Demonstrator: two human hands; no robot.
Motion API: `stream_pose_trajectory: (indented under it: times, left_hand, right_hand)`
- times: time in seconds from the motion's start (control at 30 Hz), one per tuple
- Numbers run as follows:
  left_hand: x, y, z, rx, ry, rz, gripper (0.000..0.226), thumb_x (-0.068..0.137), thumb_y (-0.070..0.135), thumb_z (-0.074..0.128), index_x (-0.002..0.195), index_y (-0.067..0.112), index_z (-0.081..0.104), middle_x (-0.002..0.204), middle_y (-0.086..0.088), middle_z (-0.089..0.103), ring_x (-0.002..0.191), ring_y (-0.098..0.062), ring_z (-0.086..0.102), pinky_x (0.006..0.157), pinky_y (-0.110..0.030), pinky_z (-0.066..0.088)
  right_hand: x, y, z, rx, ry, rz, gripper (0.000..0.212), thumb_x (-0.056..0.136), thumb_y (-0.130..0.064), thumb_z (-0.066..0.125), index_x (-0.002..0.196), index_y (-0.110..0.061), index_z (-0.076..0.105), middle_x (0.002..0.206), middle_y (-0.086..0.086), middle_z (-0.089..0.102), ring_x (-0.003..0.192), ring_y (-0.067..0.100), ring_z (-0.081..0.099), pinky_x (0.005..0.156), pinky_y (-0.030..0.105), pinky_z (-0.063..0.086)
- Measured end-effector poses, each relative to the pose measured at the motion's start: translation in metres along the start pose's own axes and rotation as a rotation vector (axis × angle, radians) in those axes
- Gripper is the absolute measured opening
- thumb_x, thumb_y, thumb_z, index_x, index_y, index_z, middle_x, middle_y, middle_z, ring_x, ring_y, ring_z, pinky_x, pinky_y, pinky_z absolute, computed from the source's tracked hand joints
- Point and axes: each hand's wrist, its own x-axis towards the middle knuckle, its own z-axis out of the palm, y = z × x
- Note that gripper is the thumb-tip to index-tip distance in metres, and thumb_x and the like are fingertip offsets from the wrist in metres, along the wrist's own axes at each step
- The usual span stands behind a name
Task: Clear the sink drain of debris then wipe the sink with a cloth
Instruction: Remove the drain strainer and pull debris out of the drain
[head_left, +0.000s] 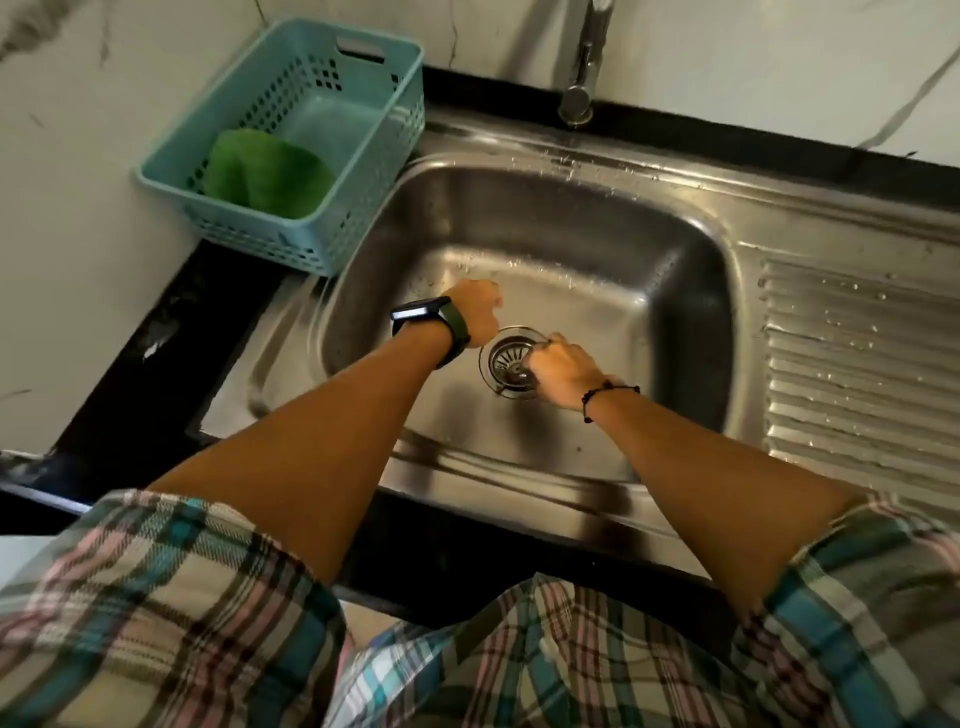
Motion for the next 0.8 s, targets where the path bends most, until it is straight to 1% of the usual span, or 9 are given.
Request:
stream_pose_trajectory:
  times: [0.07, 0.13, 0.27, 0.37, 0.47, 0.53, 0.67, 0.73, 0.8]
  left_hand:
    - [0.001, -0.006, 0.001, -0.017, -0.005, -0.045, 0.043, 0.083, -0.002, 0.045, 0.125, 0.007, 0.050, 0.130, -0.015, 0.052, 0.117, -0.031, 0.052, 0.096, -0.036, 0.045]
    - [0.003, -0.014, 0.005, -0.021, -0.006, -0.073, 0.042, 0.083, -0.002, 0.045, 0.124, 0.007, 0.051, 0.129, -0.015, 0.053, 0.116, -0.031, 0.052, 0.096, -0.037, 0.045]
    - [0.007, -0.026, 0.011, -0.026, -0.028, -0.102, 0.040, 0.084, 0.000, 0.046, 0.123, 0.006, 0.051, 0.128, -0.015, 0.054, 0.115, -0.031, 0.053, 0.095, -0.038, 0.046]
    - [0.012, -0.035, 0.015, -0.030, -0.043, -0.122, 0.040, 0.084, 0.000, 0.045, 0.123, 0.007, 0.051, 0.128, -0.015, 0.054, 0.115, -0.031, 0.052, 0.096, -0.039, 0.046]
    - [0.015, -0.035, 0.014, -0.035, -0.047, -0.131, 0.041, 0.084, 0.000, 0.045, 0.124, 0.007, 0.051, 0.128, -0.015, 0.053, 0.115, -0.031, 0.052, 0.096, -0.040, 0.046]
    - [0.018, -0.033, 0.013, -0.024, -0.053, -0.120, 0.040, 0.084, 0.001, 0.046, 0.124, 0.006, 0.051, 0.129, -0.016, 0.054, 0.115, -0.031, 0.052, 0.096, -0.038, 0.046]
    - [0.022, -0.029, 0.009, -0.018, -0.049, -0.108, 0.040, 0.084, 0.000, 0.045, 0.124, 0.006, 0.051, 0.128, -0.015, 0.054, 0.115, -0.030, 0.053, 0.094, -0.037, 0.046]
    - [0.022, -0.029, 0.009, -0.026, -0.050, -0.113, 0.040, 0.085, 0.000, 0.045, 0.124, 0.006, 0.051, 0.128, -0.015, 0.053, 0.114, -0.030, 0.053, 0.095, -0.038, 0.047]
    - [0.022, -0.029, 0.010, -0.034, -0.049, -0.118, 0.040, 0.085, 0.000, 0.045, 0.124, 0.007, 0.051, 0.128, -0.015, 0.053, 0.114, -0.030, 0.053, 0.094, -0.038, 0.047]
  right_hand:
    - [0.007, -0.003, 0.006, -0.025, -0.024, 0.037, 0.034, 0.090, -0.009, 0.046, 0.123, -0.010, 0.056, 0.129, 0.015, 0.055, 0.127, 0.033, 0.037, 0.101, 0.041, 0.040]
    - [0.012, -0.006, 0.015, -0.038, -0.045, 0.041, 0.036, 0.093, -0.013, 0.045, 0.128, -0.014, 0.053, 0.135, 0.014, 0.050, 0.131, 0.033, 0.033, 0.105, 0.042, 0.038]
    - [0.021, -0.001, 0.032, -0.042, -0.087, 0.052, 0.041, 0.095, -0.013, 0.040, 0.136, -0.019, 0.042, 0.136, 0.012, 0.050, 0.131, 0.032, 0.032, 0.102, 0.042, 0.036]
    - [0.026, 0.000, 0.039, -0.065, -0.095, 0.071, 0.038, 0.096, -0.013, 0.040, 0.134, -0.015, 0.046, 0.133, 0.010, 0.053, 0.130, 0.031, 0.033, 0.100, 0.043, 0.036]
    - [0.032, -0.001, 0.039, -0.049, -0.062, 0.055, 0.038, 0.095, -0.014, 0.042, 0.132, -0.019, 0.048, 0.135, 0.010, 0.052, 0.131, 0.032, 0.031, 0.099, 0.042, 0.036]
    - [0.036, -0.003, 0.039, -0.046, -0.037, 0.053, 0.036, 0.094, -0.015, 0.044, 0.129, -0.018, 0.051, 0.136, 0.008, 0.051, 0.132, 0.032, 0.031, 0.100, 0.043, 0.035]
    - [0.042, -0.002, 0.037, -0.043, 0.002, 0.053, 0.030, 0.092, -0.013, 0.046, 0.121, -0.015, 0.057, 0.130, 0.008, 0.056, 0.127, 0.032, 0.036, 0.097, 0.043, 0.037]
    - [0.043, -0.001, 0.037, -0.035, -0.012, 0.056, 0.031, 0.092, -0.013, 0.047, 0.121, -0.015, 0.056, 0.131, 0.009, 0.055, 0.127, 0.032, 0.035, 0.097, 0.043, 0.036]
    - [0.044, 0.000, 0.040, -0.020, -0.032, 0.057, 0.037, 0.091, -0.012, 0.048, 0.128, -0.016, 0.052, 0.136, 0.009, 0.050, 0.130, 0.032, 0.033, 0.099, 0.044, 0.036]
